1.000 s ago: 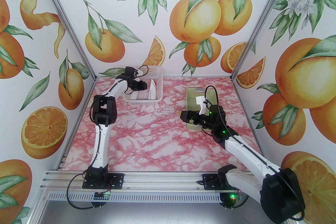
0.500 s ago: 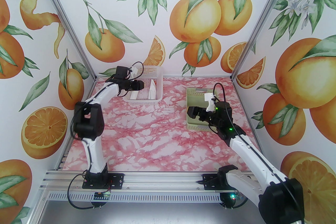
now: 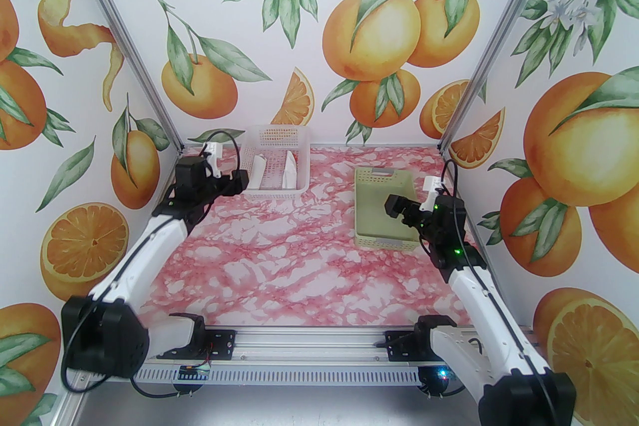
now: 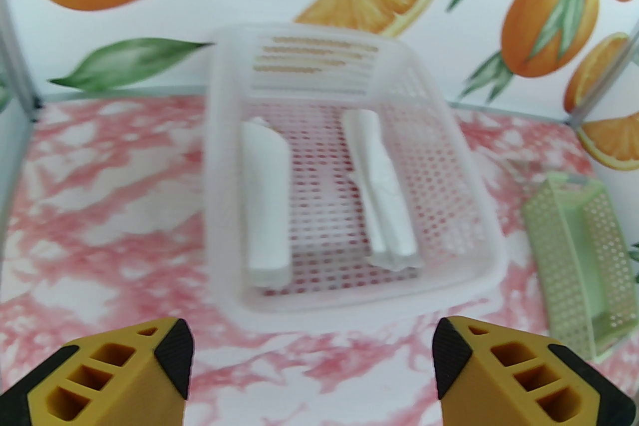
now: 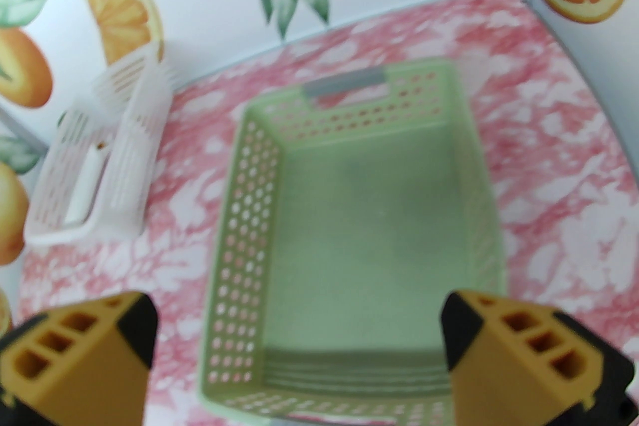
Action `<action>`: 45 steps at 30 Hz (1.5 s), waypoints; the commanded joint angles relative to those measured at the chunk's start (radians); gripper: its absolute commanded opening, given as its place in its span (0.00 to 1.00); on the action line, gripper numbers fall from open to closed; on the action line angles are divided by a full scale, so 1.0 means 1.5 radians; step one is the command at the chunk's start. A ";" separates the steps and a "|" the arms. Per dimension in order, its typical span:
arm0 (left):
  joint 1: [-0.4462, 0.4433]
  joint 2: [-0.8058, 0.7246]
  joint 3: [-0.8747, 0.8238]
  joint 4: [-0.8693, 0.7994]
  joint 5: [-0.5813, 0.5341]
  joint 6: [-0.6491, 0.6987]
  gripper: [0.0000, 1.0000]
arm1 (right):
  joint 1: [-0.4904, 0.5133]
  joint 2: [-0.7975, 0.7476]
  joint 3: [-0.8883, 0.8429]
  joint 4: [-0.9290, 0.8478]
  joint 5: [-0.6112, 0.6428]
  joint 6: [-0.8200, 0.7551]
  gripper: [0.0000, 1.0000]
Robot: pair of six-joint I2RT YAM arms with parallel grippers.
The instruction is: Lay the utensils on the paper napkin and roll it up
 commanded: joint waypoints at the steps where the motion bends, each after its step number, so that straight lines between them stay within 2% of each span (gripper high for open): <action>1: 0.008 -0.058 -0.068 0.052 -0.129 0.014 0.92 | -0.004 -0.011 -0.053 0.055 0.095 -0.022 1.00; 7: 0.014 -0.115 -0.172 0.105 -0.238 0.028 0.97 | -0.004 0.014 -0.163 0.235 0.160 -0.059 1.00; 10: 0.016 -0.123 -0.216 0.140 -0.278 0.034 0.97 | -0.004 0.057 -0.180 0.279 0.179 -0.085 1.00; 14: 0.020 -0.121 -0.281 0.240 -0.297 0.066 0.99 | -0.004 0.126 -0.206 0.383 0.183 -0.103 1.00; 16: 0.023 -0.116 -0.314 0.304 -0.299 0.081 1.00 | -0.002 0.157 -0.188 0.385 0.177 -0.114 1.00; 23: 0.035 -0.061 -0.332 0.349 -0.262 0.114 1.00 | -0.002 0.238 -0.183 0.526 0.150 -0.109 1.00; 27: 0.039 -0.008 -0.348 0.424 -0.209 0.128 1.00 | 0.004 0.283 -0.191 0.626 0.132 -0.108 1.00; 29: 0.039 0.020 -0.350 0.452 -0.192 0.128 1.00 | 0.017 0.295 -0.168 0.601 0.131 -0.136 1.00; 33: 0.039 0.056 -0.351 0.487 -0.170 0.142 1.00 | 0.042 0.322 -0.171 0.649 0.142 -0.182 1.00; 35: 0.041 0.075 -0.355 0.516 -0.159 0.148 1.00 | 0.051 0.372 -0.179 0.718 0.148 -0.194 1.00; 36: 0.040 0.098 -0.360 0.554 -0.143 0.162 1.00 | 0.052 0.436 -0.188 0.799 0.155 -0.190 1.00; 42: 0.044 0.142 -0.352 0.621 -0.082 0.181 1.00 | 0.051 0.424 -0.154 0.707 0.178 -0.180 1.00; 45: 0.046 0.176 -0.349 0.681 -0.041 0.181 1.00 | 0.051 0.429 -0.156 0.720 0.178 -0.181 1.00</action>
